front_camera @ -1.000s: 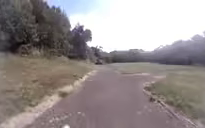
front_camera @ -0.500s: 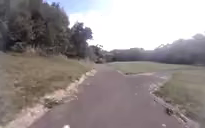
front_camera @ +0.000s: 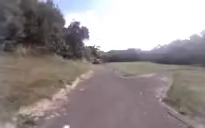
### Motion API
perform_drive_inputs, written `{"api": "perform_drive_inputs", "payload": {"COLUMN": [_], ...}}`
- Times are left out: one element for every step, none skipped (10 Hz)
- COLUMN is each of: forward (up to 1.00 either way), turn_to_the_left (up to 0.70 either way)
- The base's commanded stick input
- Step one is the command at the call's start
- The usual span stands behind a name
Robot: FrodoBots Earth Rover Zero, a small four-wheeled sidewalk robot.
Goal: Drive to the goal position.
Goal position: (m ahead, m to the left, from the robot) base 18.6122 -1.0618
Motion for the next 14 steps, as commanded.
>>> {"api": "perform_drive_inputs", "payload": {"forward": [1.0, 1.0, 1.0, 1.0, 1.0, 1.0, 1.0, 1.0, 1.0, 1.0, 1.0, 1.0, 1.0, 1.0], "turn_to_the_left": [0.0, 0.0, 0.0, 0.0, 0.0, 0.0, 0.0, 0.0, 0.0, 0.0, 0.0, 0.0, 0.0, 0.0]}}
